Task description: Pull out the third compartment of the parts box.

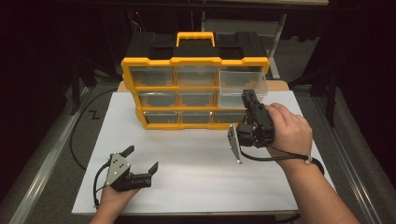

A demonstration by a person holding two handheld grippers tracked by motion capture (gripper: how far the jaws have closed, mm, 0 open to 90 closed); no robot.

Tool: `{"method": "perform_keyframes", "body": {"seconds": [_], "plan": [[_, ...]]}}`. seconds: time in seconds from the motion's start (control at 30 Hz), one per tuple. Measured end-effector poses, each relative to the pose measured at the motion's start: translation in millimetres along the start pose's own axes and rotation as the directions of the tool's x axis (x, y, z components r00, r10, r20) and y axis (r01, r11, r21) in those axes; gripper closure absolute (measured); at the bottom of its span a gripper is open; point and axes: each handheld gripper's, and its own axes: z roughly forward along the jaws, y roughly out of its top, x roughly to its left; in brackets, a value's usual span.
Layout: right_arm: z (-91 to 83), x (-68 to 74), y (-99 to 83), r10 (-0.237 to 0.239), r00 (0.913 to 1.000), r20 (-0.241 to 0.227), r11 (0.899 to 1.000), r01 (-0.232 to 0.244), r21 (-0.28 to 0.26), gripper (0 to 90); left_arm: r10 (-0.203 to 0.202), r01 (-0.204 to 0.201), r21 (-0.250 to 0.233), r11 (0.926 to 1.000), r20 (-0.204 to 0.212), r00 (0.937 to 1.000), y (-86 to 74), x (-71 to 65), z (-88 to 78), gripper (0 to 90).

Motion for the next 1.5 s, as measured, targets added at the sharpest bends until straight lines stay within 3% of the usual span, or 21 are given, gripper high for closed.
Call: {"method": "perform_keyframes", "body": {"seconds": [0.6, 0.7, 0.73, 0.83, 1.03, 1.17, 1.33, 1.37, 1.4, 1.43, 1.47, 1.5], "plan": [[2.2, 1.8, -1.4, 0.009, 0.9999, 0.006, 1.0, -0.009, 0.007, 79.6, -0.001, 0.001, -0.001, 1.0, -0.003, 1.0, -0.1, 0.5, -0.5, 0.4], [2.1, 1.4, -1.5, 0.009, 1.0, -0.001, 1.0, -0.009, 0.007, 77.1, -0.002, 0.002, 0.001, 1.0, -0.004, 1.0, -0.3, 0.4, -0.1, 0.4], [1.7, 1.2, -0.9, 0.007, 0.9998, -0.02, 1.0, -0.007, 0.007, 70.7, -0.002, 0.002, 0.001, 1.0, -0.004, 1.0, -0.3, 0.3, -0.1, 0.5], [-0.3, 1.5, 0.2, -0.001, 0.9997, -0.026, 1.0, 0.001, 0.001, 66.0, -0.002, 0.002, 0.004, 1.0, -0.005, 1.0, -0.6, 0.6, -0.3, 0.4], [-13.1, 5.3, 0.8, 0.028, 0.9982, -0.053, 0.999, -0.029, -0.016, 58.4, -0.005, 0.005, 0.005, 1.0, -0.008, 1.0, -0.8, 1.2, -1.0, 0.4], [-21.4, 19.9, -2.0, 0.04, 0.9947, -0.095, 0.999, -0.043, -0.024, 54.7, -0.005, 0.006, 0.005, 1.0, -0.01, 0.9999, -0.9, 1.0, -1.1, 0.4], [-27.3, 54.9, -12.4, 0.067, 0.9866, -0.149, 0.998, -0.068, 0.0, 47.8, -0.005, 0.005, 0.006, 1.0, -0.012, 0.9999, -1.1, 1.2, -1.1, 0.4], [-27.3, 54.9, -12.4, 0.067, 0.9866, -0.149, 0.998, -0.068, 0.0, 47.8, -0.005, 0.005, 0.006, 1.0, -0.012, 0.9999, -1.1, 1.2, -1.1, 0.4], [-29.6, 70.1, -16.0, 0.09, 0.9798, -0.179, 0.996, -0.087, 0.024, 46.2, -0.005, 0.005, 0.007, 1.0, -0.013, 0.9999, -1.2, 1.2, -0.8, 0.4], [-29.6, 70.1, -16.0, 0.09, 0.9798, -0.179, 0.996, -0.087, 0.024, 46.2, -0.005, 0.005, 0.008, 1.0, -0.013, 0.9999, -1.3, 1.2, -0.6, 0.4], [-30.9, 83.1, -19.4, 0.076, 0.9774, -0.198, 0.997, -0.072, 0.024, 44.7, -0.005, 0.005, 0.008, 1.0, -0.013, 0.9999, -1.4, 1.2, -0.4, 0.5], [-30.9, 83.1, -19.4, 0.076, 0.9774, -0.198, 0.997, -0.072, 0.024, 44.7, -0.005, 0.005, 0.008, 1.0, -0.013, 0.9999, -1.4, 1.2, -0.4, 0.4]]}}
